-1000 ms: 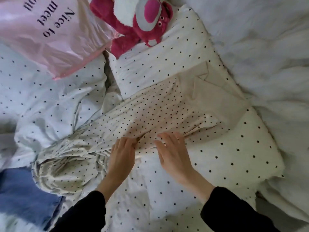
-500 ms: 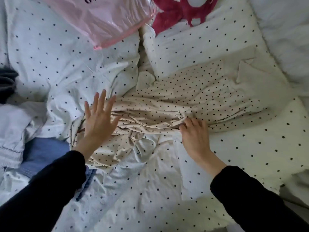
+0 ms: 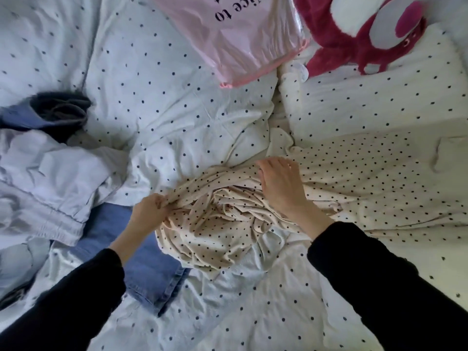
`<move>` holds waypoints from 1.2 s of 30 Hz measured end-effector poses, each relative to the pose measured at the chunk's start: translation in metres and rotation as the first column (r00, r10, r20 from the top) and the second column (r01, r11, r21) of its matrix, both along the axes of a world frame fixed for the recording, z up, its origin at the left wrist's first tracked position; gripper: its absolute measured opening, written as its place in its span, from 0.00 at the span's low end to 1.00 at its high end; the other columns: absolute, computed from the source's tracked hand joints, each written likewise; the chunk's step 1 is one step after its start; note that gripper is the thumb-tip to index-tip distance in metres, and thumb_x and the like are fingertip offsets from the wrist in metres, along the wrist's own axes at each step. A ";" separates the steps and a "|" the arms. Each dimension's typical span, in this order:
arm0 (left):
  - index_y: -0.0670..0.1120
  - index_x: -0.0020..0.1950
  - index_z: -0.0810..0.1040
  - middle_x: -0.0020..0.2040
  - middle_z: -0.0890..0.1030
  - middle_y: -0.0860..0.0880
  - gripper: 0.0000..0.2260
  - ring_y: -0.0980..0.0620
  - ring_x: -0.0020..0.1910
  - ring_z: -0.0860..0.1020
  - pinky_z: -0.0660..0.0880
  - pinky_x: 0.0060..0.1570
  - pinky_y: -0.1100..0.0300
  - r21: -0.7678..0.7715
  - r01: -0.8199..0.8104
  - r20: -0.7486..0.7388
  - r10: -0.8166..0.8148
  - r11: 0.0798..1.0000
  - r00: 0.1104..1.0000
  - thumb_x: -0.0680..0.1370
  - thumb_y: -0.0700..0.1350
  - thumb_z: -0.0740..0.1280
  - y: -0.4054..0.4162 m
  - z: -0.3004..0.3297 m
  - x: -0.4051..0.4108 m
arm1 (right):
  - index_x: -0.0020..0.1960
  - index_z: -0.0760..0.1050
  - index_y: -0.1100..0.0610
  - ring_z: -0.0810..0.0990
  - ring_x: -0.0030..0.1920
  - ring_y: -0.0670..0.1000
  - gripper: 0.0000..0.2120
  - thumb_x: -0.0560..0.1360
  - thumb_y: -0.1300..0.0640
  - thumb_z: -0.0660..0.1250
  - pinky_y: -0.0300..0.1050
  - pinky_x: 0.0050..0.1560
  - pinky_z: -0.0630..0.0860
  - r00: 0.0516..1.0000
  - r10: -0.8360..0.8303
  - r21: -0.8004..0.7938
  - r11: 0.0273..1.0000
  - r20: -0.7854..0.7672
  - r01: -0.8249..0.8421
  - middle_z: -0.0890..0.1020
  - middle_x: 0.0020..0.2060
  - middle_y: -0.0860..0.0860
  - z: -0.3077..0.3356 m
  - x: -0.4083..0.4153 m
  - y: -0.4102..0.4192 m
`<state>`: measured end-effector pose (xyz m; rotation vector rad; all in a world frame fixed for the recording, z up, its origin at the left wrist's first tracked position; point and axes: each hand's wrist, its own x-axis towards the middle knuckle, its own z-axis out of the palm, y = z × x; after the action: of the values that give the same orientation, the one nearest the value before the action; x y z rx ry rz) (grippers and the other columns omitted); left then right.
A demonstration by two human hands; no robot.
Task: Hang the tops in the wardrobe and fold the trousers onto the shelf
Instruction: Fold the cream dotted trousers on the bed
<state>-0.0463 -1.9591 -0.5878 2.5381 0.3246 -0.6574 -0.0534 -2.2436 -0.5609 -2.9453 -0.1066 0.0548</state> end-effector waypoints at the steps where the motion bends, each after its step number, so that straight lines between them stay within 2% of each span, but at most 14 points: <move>1: 0.42 0.48 0.78 0.42 0.79 0.43 0.04 0.41 0.47 0.78 0.67 0.42 0.57 -0.085 -0.097 0.030 0.100 0.992 0.995 0.76 0.39 0.66 0.007 0.000 0.000 | 0.58 0.75 0.57 0.76 0.57 0.54 0.11 0.79 0.59 0.58 0.53 0.62 0.64 0.997 -0.007 0.039 0.999 -0.080 0.010 0.80 0.52 0.52 0.000 0.015 0.007; 4: 0.41 0.51 0.78 0.43 0.80 0.44 0.10 0.47 0.42 0.77 0.71 0.38 0.67 -0.291 -0.204 0.185 0.264 0.935 0.947 0.74 0.31 0.62 0.020 0.017 0.009 | 0.56 0.75 0.55 0.77 0.55 0.54 0.11 0.80 0.54 0.56 0.55 0.65 0.60 0.969 -0.063 0.059 0.995 -0.240 0.080 0.80 0.50 0.50 -0.003 0.048 0.015; 6: 0.45 0.51 0.76 0.40 0.78 0.49 0.13 0.61 0.36 0.75 0.68 0.33 0.76 -0.353 -0.176 0.282 0.284 0.919 0.916 0.75 0.30 0.59 0.020 0.039 0.020 | 0.60 0.72 0.53 0.77 0.56 0.54 0.14 0.79 0.48 0.59 0.59 0.68 0.57 0.922 -0.047 -0.037 0.999 -0.384 0.035 0.80 0.51 0.50 0.001 0.056 0.016; 9: 0.49 0.48 0.75 0.36 0.76 0.49 0.14 0.66 0.29 0.73 0.67 0.31 0.74 -0.404 -0.071 0.383 0.239 0.912 0.893 0.74 0.30 0.61 0.016 0.074 0.040 | 0.61 0.74 0.50 0.78 0.52 0.52 0.15 0.78 0.45 0.60 0.60 0.69 0.56 0.867 -0.005 -0.086 0.995 -0.499 -0.043 0.82 0.50 0.49 0.010 0.057 0.012; 11: 0.48 0.51 0.76 0.37 0.77 0.41 0.17 0.59 0.29 0.72 0.66 0.28 0.69 -0.297 0.003 0.418 0.127 0.955 0.900 0.72 0.29 0.60 0.017 0.092 0.045 | 0.54 0.79 0.51 0.77 0.40 0.48 0.13 0.79 0.47 0.60 0.48 0.56 0.67 0.884 0.025 -0.001 1.000 -0.466 -0.028 0.82 0.41 0.48 0.022 0.058 0.005; 13: 0.48 0.52 0.76 0.37 0.78 0.38 0.19 0.49 0.31 0.74 0.68 0.29 0.64 -0.231 0.029 0.452 0.081 0.973 0.888 0.70 0.27 0.59 0.021 0.108 0.048 | 0.48 0.80 0.53 0.72 0.32 0.44 0.12 0.79 0.49 0.61 0.40 0.37 0.62 0.926 0.023 0.122 0.992 -0.377 0.025 0.78 0.32 0.45 0.039 0.061 -0.001; 14: 0.48 0.52 0.76 0.35 0.77 0.39 0.20 0.49 0.30 0.73 0.69 0.30 0.63 -0.221 0.031 0.468 0.079 0.975 0.880 0.69 0.27 0.60 0.024 0.115 0.051 | 0.47 0.80 0.54 0.72 0.32 0.45 0.11 0.78 0.49 0.62 0.39 0.35 0.61 0.944 -0.014 0.185 0.979 -0.330 0.080 0.77 0.32 0.45 0.051 0.065 -0.005; 17: 0.46 0.55 0.76 0.42 0.79 0.42 0.14 0.45 0.38 0.77 0.76 0.41 0.54 -0.039 0.129 0.434 -0.100 0.991 0.896 0.71 0.38 0.72 0.034 0.128 0.057 | 0.47 0.77 0.52 0.75 0.41 0.48 0.07 0.77 0.50 0.64 0.41 0.44 0.68 0.955 -0.142 0.378 0.895 -0.260 0.236 0.77 0.35 0.43 0.084 0.078 -0.021; 20: 0.45 0.58 0.77 0.48 0.81 0.45 0.17 0.44 0.47 0.79 0.75 0.49 0.51 0.239 0.297 0.137 -0.335 0.924 0.932 0.73 0.51 0.72 0.041 0.119 0.051 | 0.41 0.74 0.47 0.76 0.42 0.50 0.07 0.77 0.49 0.63 0.53 0.56 0.69 0.954 -0.208 0.405 0.870 -0.217 0.281 0.76 0.33 0.43 0.097 0.087 -0.040; 22: 0.45 0.58 0.78 0.48 0.82 0.45 0.16 0.44 0.48 0.78 0.74 0.48 0.55 0.221 0.282 0.058 -0.301 0.934 0.952 0.74 0.52 0.70 0.044 0.113 0.044 | 0.39 0.72 0.47 0.75 0.41 0.51 0.09 0.78 0.51 0.60 0.51 0.56 0.65 0.947 -0.260 0.305 0.901 -0.188 0.308 0.74 0.32 0.43 0.095 0.087 -0.049; 24: 0.43 0.56 0.78 0.48 0.82 0.43 0.16 0.44 0.49 0.78 0.71 0.47 0.57 0.147 0.222 0.045 -0.230 0.964 0.972 0.73 0.51 0.71 0.046 0.108 0.041 | 0.47 0.73 0.50 0.73 0.43 0.52 0.08 0.80 0.55 0.56 0.48 0.52 0.59 0.934 -0.318 0.195 0.918 -0.164 0.347 0.76 0.37 0.45 0.090 0.085 -0.050; 27: 0.41 0.56 0.78 0.50 0.81 0.42 0.16 0.42 0.52 0.77 0.69 0.49 0.57 0.066 0.132 0.127 -0.139 0.989 0.982 0.72 0.46 0.73 0.048 0.110 0.043 | 0.54 0.71 0.55 0.74 0.48 0.55 0.09 0.81 0.56 0.53 0.51 0.54 0.60 0.928 -0.335 0.109 0.929 -0.165 0.354 0.76 0.42 0.51 0.077 0.079 -0.040; 31: 0.39 0.56 0.76 0.46 0.76 0.44 0.15 0.45 0.44 0.73 0.66 0.45 0.57 0.024 0.010 0.263 -0.016 1.000 0.965 0.72 0.41 0.73 0.069 0.121 0.050 | 0.50 0.67 0.56 0.74 0.48 0.57 0.06 0.81 0.57 0.53 0.51 0.56 0.60 0.909 -0.399 0.177 0.893 -0.118 0.415 0.74 0.41 0.52 0.074 0.082 -0.030; 36: 0.36 0.56 0.78 0.52 0.78 0.38 0.11 0.46 0.46 0.72 0.66 0.47 0.57 0.046 -0.083 0.302 0.065 0.996 0.951 0.75 0.38 0.69 0.096 0.132 0.052 | 0.48 0.70 0.54 0.72 0.48 0.55 0.05 0.81 0.57 0.56 0.49 0.58 0.59 0.892 -0.435 0.300 0.841 -0.119 0.450 0.74 0.42 0.51 0.085 0.100 -0.021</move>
<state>0.0061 -1.8635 -0.4562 2.6170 0.3327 -0.2298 0.0469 -2.2644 -0.4759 -2.5642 0.5264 0.0336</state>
